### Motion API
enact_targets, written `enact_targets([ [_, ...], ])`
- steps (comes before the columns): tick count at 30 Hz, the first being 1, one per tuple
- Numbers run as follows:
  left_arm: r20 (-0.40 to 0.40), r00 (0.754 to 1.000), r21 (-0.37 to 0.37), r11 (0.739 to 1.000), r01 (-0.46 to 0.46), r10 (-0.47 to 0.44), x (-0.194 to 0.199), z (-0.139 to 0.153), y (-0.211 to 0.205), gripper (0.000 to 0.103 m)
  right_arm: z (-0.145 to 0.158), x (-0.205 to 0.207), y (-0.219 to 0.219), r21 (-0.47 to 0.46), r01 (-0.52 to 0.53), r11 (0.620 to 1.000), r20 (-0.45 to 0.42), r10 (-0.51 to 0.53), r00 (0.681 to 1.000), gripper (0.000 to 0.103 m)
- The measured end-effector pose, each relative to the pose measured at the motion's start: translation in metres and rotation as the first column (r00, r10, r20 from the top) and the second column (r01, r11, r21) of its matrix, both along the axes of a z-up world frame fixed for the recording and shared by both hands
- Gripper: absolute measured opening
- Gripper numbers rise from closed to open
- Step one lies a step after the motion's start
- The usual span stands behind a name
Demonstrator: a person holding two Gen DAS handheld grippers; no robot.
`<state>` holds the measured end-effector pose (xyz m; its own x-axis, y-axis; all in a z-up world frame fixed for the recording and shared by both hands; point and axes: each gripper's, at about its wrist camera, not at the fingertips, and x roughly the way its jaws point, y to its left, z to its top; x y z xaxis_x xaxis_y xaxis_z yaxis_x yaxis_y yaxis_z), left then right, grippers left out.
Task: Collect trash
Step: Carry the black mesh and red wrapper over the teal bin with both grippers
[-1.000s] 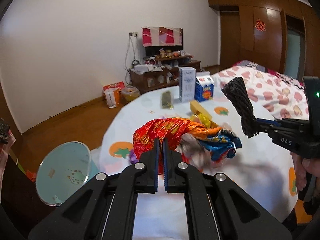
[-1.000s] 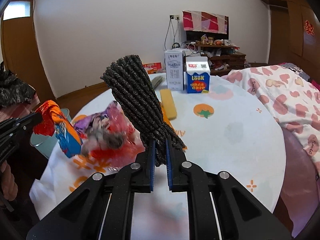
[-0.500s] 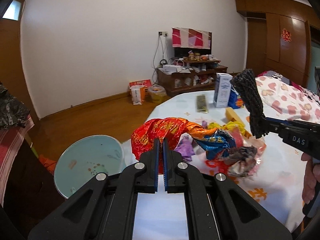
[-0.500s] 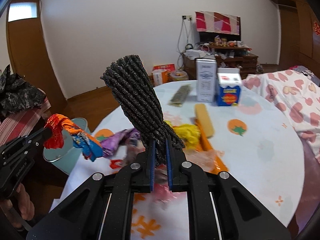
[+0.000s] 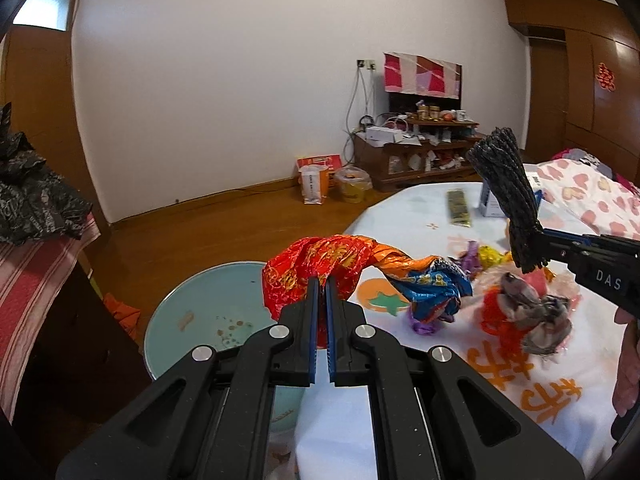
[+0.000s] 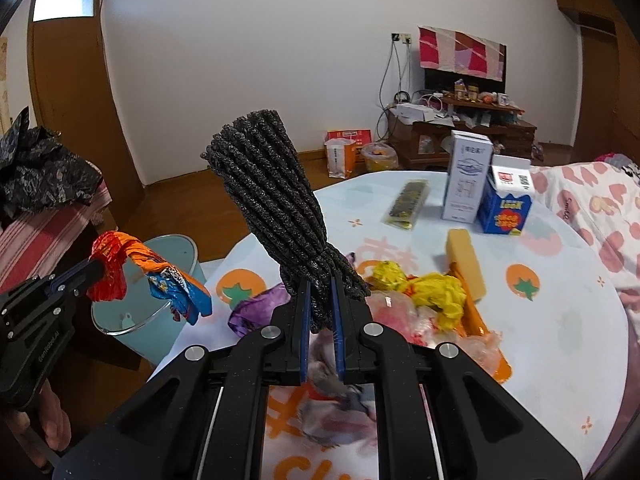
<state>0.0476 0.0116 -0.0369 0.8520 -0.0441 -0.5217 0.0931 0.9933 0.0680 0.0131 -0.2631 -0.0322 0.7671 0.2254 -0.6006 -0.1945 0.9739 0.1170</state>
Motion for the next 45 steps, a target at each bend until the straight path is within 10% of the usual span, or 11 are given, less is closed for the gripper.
enact_targets([
  [45,-0.015,0.978,-0.009,0.978,-0.209,0.209,0.013,-0.004,0.074,0.003,-0.014,0.047,0.105,-0.025,-0.18,0.983,-0.006,0.18,0.984,0.011],
])
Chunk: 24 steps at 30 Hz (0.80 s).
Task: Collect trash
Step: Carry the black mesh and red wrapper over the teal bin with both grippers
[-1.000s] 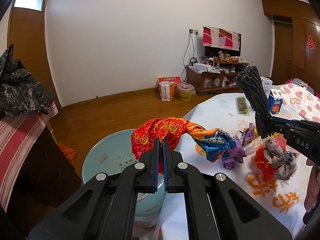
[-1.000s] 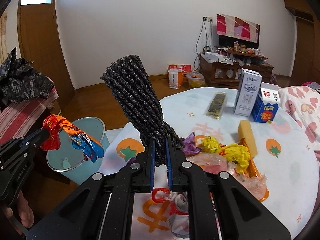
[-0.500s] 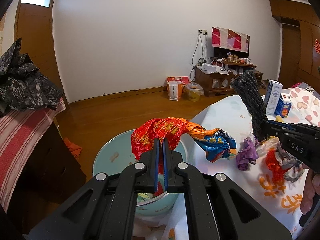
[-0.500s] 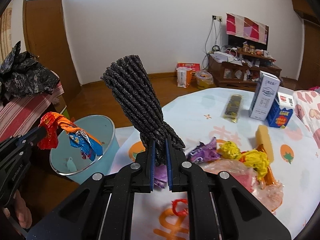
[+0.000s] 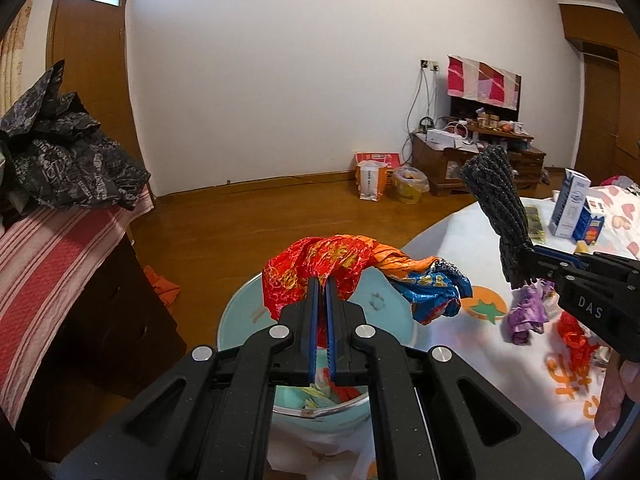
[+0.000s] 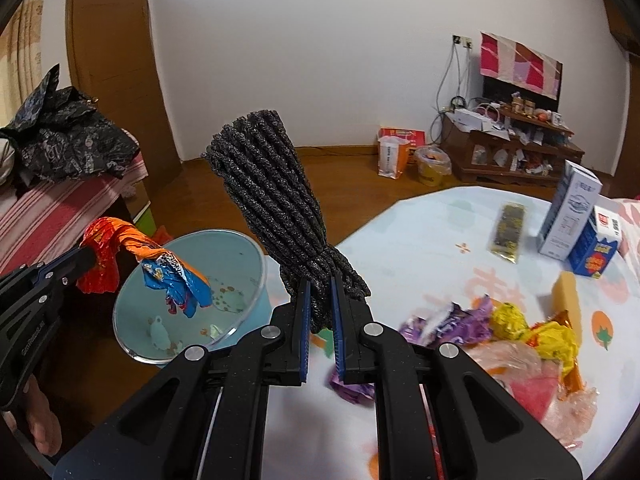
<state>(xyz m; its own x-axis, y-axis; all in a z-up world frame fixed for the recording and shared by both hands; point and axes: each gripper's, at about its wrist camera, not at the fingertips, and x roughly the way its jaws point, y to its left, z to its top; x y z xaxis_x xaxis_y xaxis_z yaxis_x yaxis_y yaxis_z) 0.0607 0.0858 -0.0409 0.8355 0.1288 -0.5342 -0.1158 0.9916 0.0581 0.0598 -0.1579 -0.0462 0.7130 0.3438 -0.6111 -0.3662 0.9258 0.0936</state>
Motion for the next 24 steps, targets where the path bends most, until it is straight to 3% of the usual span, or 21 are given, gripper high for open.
enact_targets([
  [24,-0.022,0.993,0.003,0.994,-0.113,0.113,0.005,-0.008,0.042,0.003,-0.012,0.011,0.05,-0.02,-0.094,0.995,-0.004,0.094,0.996,0.011],
])
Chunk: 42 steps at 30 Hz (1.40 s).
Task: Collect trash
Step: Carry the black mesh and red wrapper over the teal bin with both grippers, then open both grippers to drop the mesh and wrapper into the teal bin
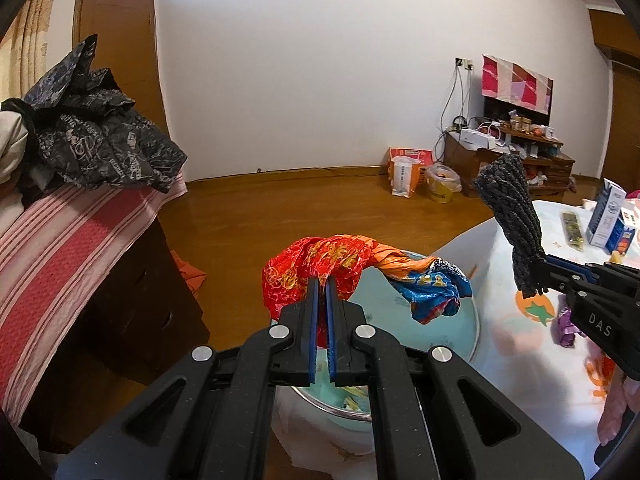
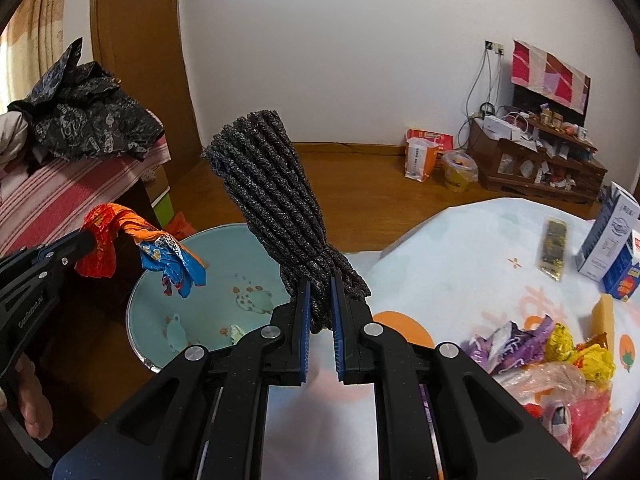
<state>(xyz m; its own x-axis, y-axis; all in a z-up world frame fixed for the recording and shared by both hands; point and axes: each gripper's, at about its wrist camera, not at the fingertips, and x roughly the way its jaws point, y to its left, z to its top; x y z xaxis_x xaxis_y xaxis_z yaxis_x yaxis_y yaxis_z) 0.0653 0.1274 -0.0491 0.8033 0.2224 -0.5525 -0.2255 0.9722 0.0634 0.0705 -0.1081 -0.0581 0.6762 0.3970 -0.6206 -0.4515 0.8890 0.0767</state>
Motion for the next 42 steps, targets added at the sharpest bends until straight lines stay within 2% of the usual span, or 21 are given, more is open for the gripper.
enact_targets([
  [15,-0.026,0.999,-0.012,0.999,-0.047,0.047,0.004,-0.01,0.02,0.003,-0.005,0.002,0.032,-0.033,-0.058,0.998,-0.009,0.058,0.998,0.011],
  [25,-0.034,0.998,-0.032,0.998,-0.046,0.045,0.006,-0.012,0.022,0.005,-0.011,0.002,0.042,-0.049,-0.086,0.995,-0.025,0.085,0.996,0.012],
  [27,-0.039,0.999,-0.043,0.999,-0.032,0.031,0.007,-0.013,0.022,0.007,-0.014,0.002,0.046,-0.056,-0.104,0.993,-0.031,0.102,0.994,0.017],
  [28,-0.048,0.999,-0.045,0.999,-0.022,0.02,0.009,-0.015,0.021,0.011,-0.016,0.002,0.047,-0.062,-0.109,0.992,-0.032,0.107,0.994,0.03],
  [29,-0.055,0.998,-0.051,0.999,-0.016,0.013,0.009,-0.018,0.02,0.025,-0.018,0.002,0.05,-0.062,-0.117,0.991,-0.039,0.115,0.993,0.038],
  [30,-0.058,0.998,-0.054,0.998,-0.014,0.011,0.01,-0.019,0.02,0.038,-0.02,0.002,0.051,-0.064,-0.121,0.991,-0.043,0.118,0.992,0.04],
  [37,-0.083,0.996,-0.051,0.999,0.008,-0.012,0.013,-0.028,0.013,0.043,-0.024,0.0,0.042,-0.066,-0.095,0.993,-0.052,0.092,0.994,0.044],
  [42,-0.092,0.996,-0.051,0.999,0.012,-0.017,0.012,-0.031,0.007,0.053,-0.016,-0.008,0.02,-0.07,-0.044,0.997,-0.024,0.042,0.999,0.047],
])
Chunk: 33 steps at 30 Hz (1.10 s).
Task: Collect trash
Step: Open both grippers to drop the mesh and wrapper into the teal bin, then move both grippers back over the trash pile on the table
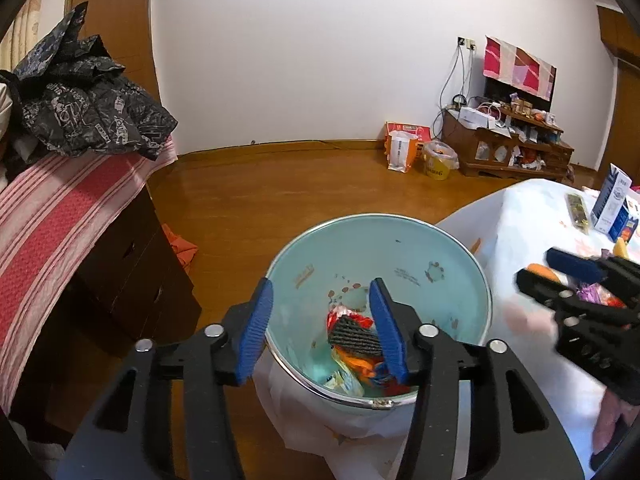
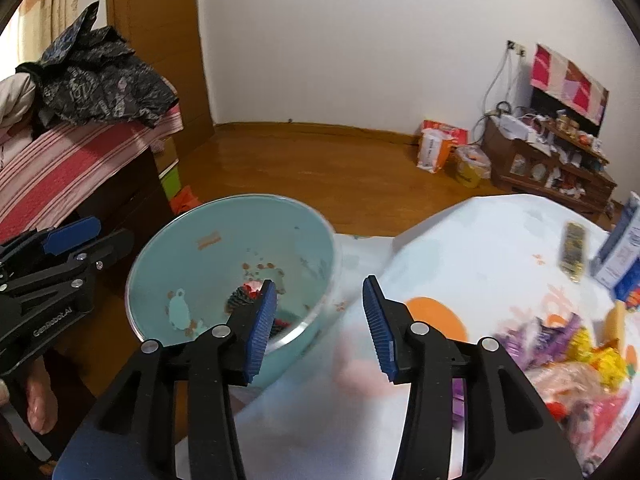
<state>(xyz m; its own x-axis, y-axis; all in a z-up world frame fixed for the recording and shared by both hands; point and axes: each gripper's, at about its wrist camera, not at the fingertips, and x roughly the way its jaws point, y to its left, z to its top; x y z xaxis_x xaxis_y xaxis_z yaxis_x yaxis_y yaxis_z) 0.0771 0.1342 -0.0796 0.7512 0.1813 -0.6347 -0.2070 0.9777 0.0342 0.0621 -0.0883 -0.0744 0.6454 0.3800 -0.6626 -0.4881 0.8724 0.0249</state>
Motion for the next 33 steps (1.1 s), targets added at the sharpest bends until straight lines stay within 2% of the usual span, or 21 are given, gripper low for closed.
enact_targets([
  [3,-0.007,1.0,-0.001,1.0,0.02,-0.02,-0.002,-0.002,-0.009,0.06,0.008,-0.011,-0.028,0.002,0.049,0.999,0.027,-0.049,0.998,0.048],
  [7,-0.026,0.996,0.006,0.996,0.088,-0.087,-0.004,-0.007,-0.037,0.062,0.025,-0.035,-0.079,0.018,0.123,0.992,0.078,-0.124,0.989,0.053],
  [10,-0.036,0.99,0.024,0.99,0.14,-0.14,-0.005,-0.011,-0.06,0.063,0.036,-0.057,-0.127,0.022,0.206,0.978,0.123,-0.207,0.971,0.055],
  [15,-0.043,0.974,0.051,0.973,0.224,-0.222,-0.004,-0.014,-0.101,0.063,0.035,-0.078,-0.203,0.041,0.352,0.935,0.128,-0.354,0.926,0.056],
  [20,-0.033,0.959,0.058,0.958,0.282,-0.281,0.006,-0.01,-0.14,0.063,0.017,-0.082,-0.273,0.025,0.505,0.863,0.079,-0.505,0.859,0.056],
  [25,-0.037,0.933,0.085,0.929,0.359,-0.357,0.022,-0.012,-0.189,0.063,-0.003,-0.08,-0.319,0.004,0.592,0.806,0.031,-0.592,0.805,0.056],
  [28,-0.05,0.924,0.097,0.919,0.381,-0.378,0.036,-0.019,-0.208,0.063,-0.014,-0.074,-0.339,0.005,0.617,0.787,0.001,-0.617,0.787,0.056],
  [33,-0.08,0.906,0.087,0.903,0.421,-0.415,0.05,-0.028,-0.226,0.063,-0.027,-0.062,-0.345,0.013,0.595,0.803,-0.071,-0.593,0.802,0.056],
])
